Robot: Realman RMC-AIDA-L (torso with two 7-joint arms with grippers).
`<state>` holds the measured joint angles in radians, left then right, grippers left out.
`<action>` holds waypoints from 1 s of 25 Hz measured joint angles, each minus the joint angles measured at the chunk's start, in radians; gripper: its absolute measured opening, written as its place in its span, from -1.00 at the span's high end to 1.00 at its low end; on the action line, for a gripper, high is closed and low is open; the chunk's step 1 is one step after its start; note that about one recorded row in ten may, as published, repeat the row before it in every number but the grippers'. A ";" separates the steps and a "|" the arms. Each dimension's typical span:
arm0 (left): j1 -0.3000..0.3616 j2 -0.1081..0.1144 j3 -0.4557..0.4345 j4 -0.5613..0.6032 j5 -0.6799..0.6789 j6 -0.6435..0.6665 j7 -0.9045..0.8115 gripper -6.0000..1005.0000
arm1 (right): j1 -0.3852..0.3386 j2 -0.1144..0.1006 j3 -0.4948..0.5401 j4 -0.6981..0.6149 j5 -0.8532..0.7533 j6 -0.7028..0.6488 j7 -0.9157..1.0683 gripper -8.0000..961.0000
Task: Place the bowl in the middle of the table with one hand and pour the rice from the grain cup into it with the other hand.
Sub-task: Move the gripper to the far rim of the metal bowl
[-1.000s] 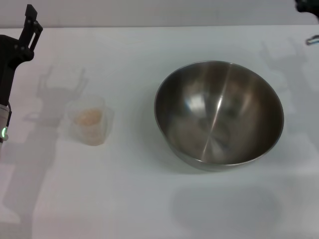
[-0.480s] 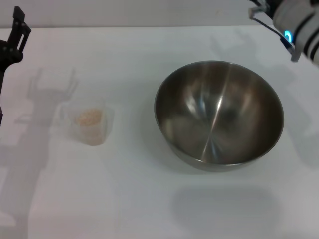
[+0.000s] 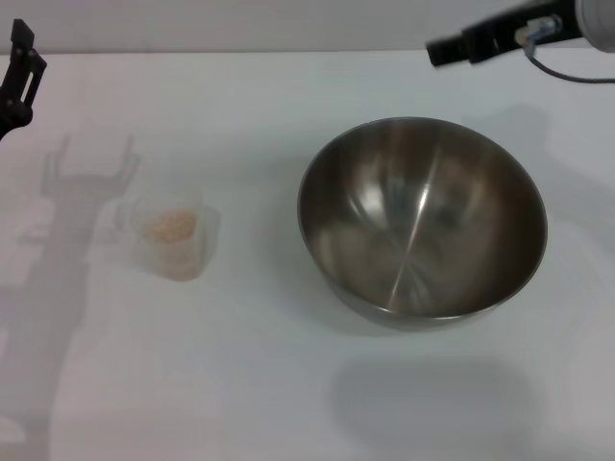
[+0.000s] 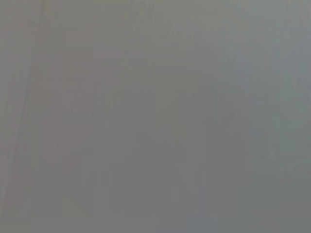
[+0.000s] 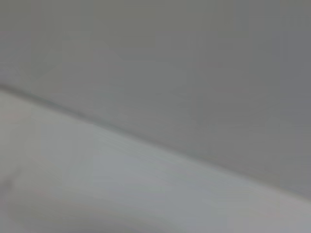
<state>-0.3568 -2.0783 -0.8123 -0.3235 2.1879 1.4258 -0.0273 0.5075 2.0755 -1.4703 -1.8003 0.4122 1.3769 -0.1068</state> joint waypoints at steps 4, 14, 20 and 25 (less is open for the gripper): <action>0.007 0.000 0.000 -0.001 -0.001 -0.001 0.000 -0.70 | 0.080 -0.002 0.083 0.101 0.000 0.165 -0.074 -0.57; 0.013 0.000 -0.001 0.000 -0.001 0.001 -0.012 -0.70 | 0.129 -0.003 0.107 0.270 -0.054 0.224 -0.173 -0.56; 0.013 0.000 -0.001 -0.001 0.000 0.002 -0.013 -0.70 | 0.138 -0.002 0.116 0.369 -0.058 0.195 -0.212 -0.56; 0.013 0.000 -0.001 -0.002 0.000 0.000 -0.013 -0.70 | 0.141 -0.001 0.118 0.442 -0.055 0.147 -0.233 -0.56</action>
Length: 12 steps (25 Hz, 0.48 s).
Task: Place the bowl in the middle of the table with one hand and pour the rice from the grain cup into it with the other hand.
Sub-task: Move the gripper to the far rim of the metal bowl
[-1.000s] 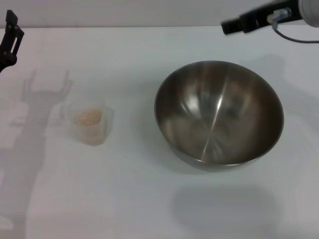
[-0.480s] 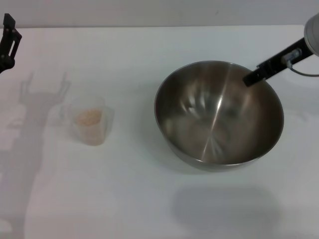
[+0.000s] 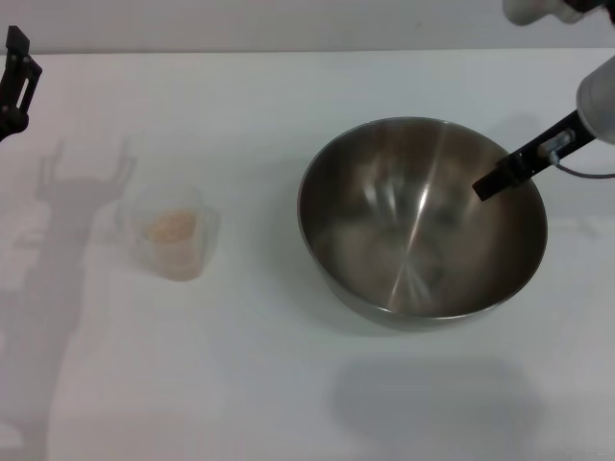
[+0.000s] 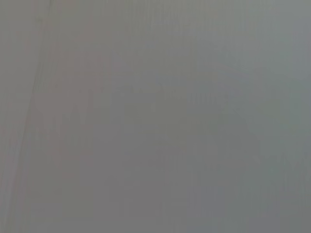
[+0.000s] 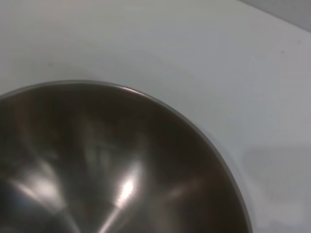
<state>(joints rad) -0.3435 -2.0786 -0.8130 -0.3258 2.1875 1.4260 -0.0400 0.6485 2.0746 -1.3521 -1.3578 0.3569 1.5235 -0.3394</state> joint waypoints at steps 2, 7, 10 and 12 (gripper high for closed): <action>0.000 0.000 0.000 0.000 0.000 0.000 0.000 -0.70 | 0.005 0.000 0.001 0.036 0.002 -0.024 -0.009 -0.56; -0.004 0.000 0.000 0.001 0.000 -0.001 0.000 -0.70 | 0.016 0.001 0.010 0.108 0.042 -0.070 -0.034 -0.56; -0.004 0.000 0.000 0.001 0.000 -0.001 0.000 -0.70 | 0.021 0.000 0.026 0.128 0.070 -0.072 -0.045 -0.46; -0.004 0.000 0.000 0.001 0.000 -0.001 0.000 -0.70 | 0.022 0.000 0.029 0.128 0.070 -0.072 -0.050 -0.36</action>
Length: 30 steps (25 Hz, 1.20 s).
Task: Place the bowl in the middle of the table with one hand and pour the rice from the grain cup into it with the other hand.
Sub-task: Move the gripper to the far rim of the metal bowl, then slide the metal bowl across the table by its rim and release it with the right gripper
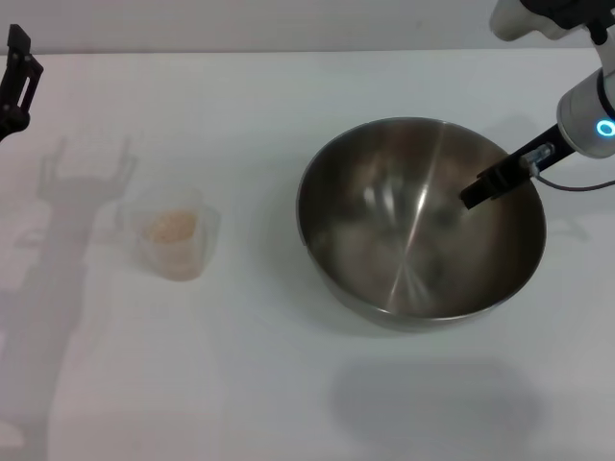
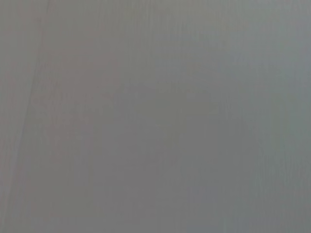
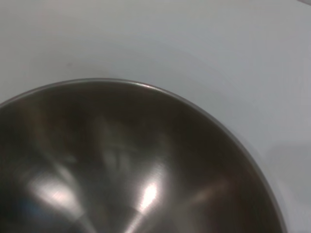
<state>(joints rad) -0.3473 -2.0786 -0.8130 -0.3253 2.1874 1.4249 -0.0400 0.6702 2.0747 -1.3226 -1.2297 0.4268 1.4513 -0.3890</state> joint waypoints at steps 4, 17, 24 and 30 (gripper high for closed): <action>0.002 0.000 0.000 0.000 0.000 0.000 0.000 -0.70 | -0.003 0.000 0.002 -0.018 0.001 0.002 -0.003 -0.08; 0.003 0.000 0.000 0.000 -0.001 0.003 0.000 -0.69 | -0.004 -0.002 0.022 -0.049 -0.004 0.000 -0.006 0.89; 0.004 0.001 -0.009 0.002 -0.002 0.002 -0.004 -0.69 | 0.004 0.000 0.054 -0.120 0.012 -0.015 -0.009 0.95; 0.001 0.003 -0.012 0.002 -0.002 0.004 -0.008 -0.69 | 0.005 0.000 0.046 -0.128 0.116 -0.037 -0.033 0.95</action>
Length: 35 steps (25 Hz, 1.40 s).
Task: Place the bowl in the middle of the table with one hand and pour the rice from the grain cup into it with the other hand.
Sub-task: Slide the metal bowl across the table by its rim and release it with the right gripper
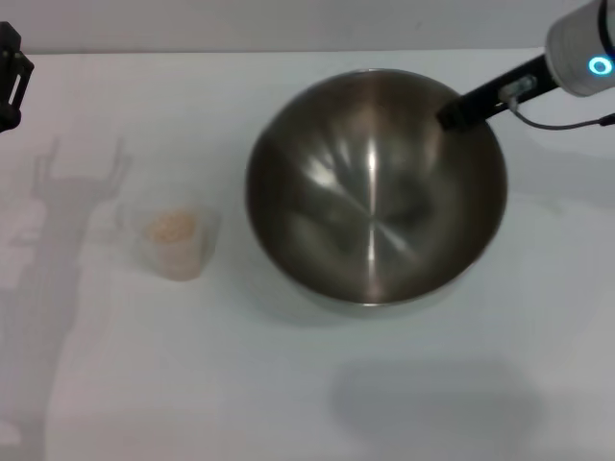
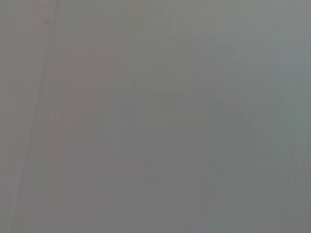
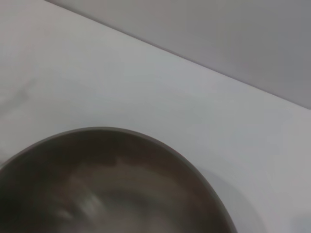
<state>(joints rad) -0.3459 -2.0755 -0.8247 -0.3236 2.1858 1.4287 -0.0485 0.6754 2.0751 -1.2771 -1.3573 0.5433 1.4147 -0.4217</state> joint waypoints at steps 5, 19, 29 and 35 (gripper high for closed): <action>-0.005 0.000 -0.001 0.000 0.000 -0.001 0.000 -0.69 | 0.014 0.003 -0.010 0.060 0.062 -0.022 -0.028 0.95; -0.006 0.000 -0.001 0.000 0.000 -0.005 -0.001 -0.69 | 0.090 0.003 -0.034 0.269 0.084 -0.056 -0.046 0.94; 0.004 0.000 -0.001 0.000 0.000 -0.003 -0.001 -0.69 | 0.117 0.000 -0.034 0.311 0.081 -0.052 -0.040 0.86; 0.013 -0.001 -0.001 0.000 0.000 0.000 -0.001 -0.68 | 0.104 0.003 -0.063 0.220 0.071 -0.059 -0.037 0.44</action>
<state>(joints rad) -0.3326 -2.0770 -0.8252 -0.3237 2.1859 1.4290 -0.0491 0.7796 2.0778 -1.3397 -1.1373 0.6140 1.3558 -0.4582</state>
